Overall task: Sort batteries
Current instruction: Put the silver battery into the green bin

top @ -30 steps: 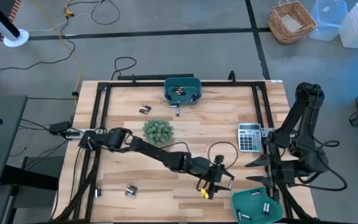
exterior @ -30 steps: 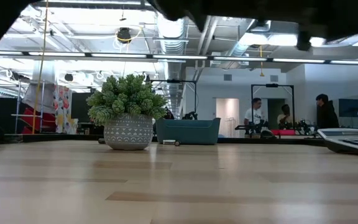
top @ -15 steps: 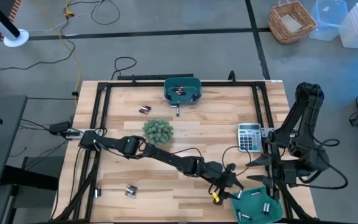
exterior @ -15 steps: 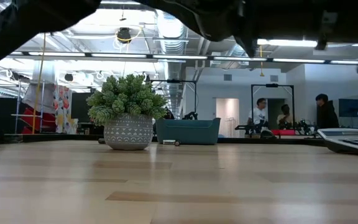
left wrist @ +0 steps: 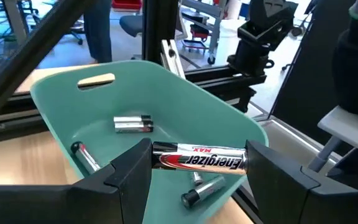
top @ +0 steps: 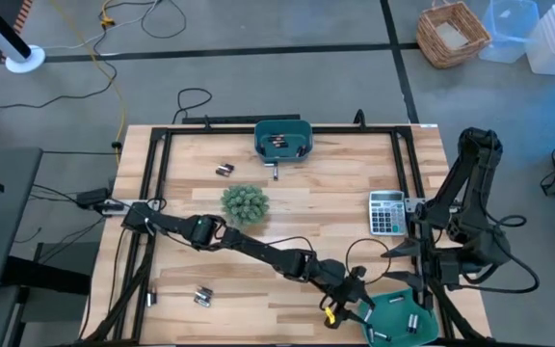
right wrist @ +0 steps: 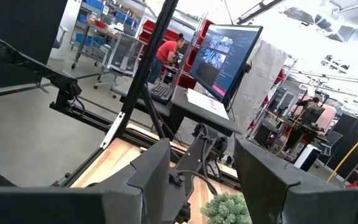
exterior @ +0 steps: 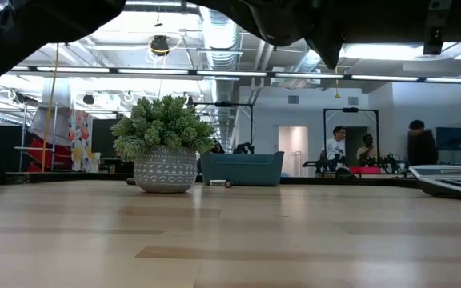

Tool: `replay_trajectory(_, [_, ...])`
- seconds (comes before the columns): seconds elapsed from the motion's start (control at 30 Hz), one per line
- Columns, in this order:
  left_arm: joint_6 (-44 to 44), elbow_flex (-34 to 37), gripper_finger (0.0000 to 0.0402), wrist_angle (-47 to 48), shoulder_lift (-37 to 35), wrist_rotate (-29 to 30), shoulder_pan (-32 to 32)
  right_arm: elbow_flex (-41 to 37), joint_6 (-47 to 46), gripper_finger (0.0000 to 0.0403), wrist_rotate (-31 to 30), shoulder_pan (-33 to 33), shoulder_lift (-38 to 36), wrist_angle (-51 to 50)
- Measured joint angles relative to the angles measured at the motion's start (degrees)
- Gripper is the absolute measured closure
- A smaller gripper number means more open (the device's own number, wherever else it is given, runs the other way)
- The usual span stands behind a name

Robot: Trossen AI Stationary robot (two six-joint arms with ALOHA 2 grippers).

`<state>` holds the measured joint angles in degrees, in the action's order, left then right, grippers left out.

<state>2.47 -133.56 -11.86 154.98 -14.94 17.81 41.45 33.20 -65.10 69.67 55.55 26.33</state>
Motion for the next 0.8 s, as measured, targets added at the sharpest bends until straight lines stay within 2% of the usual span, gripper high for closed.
replay_trajectory(0.17, [0.1,0.0,0.0181,0.0,0.0,5.6,0.5,0.0,0.0,0.0209,0.0,0.0,0.0,0.0])
replay_trajectory(0.37, [0.9,0.0,0.0181,0.0,0.0,8.6,0.5,0.0,-0.1,0.0209,0.0,0.0,0.0,0.0])
replay_trajectory(0.57, [0.8,0.0,0.0179,0.8,0.0,7.7,0.5,0.0,-0.1,0.0209,0.0,0.0,0.0,-0.1])
replay_trajectory(0.8, [0.5,0.0,0.0148,-0.4,0.7,5.6,0.7,0.0,-0.2,0.0209,0.1,0.0,0.0,-0.1])
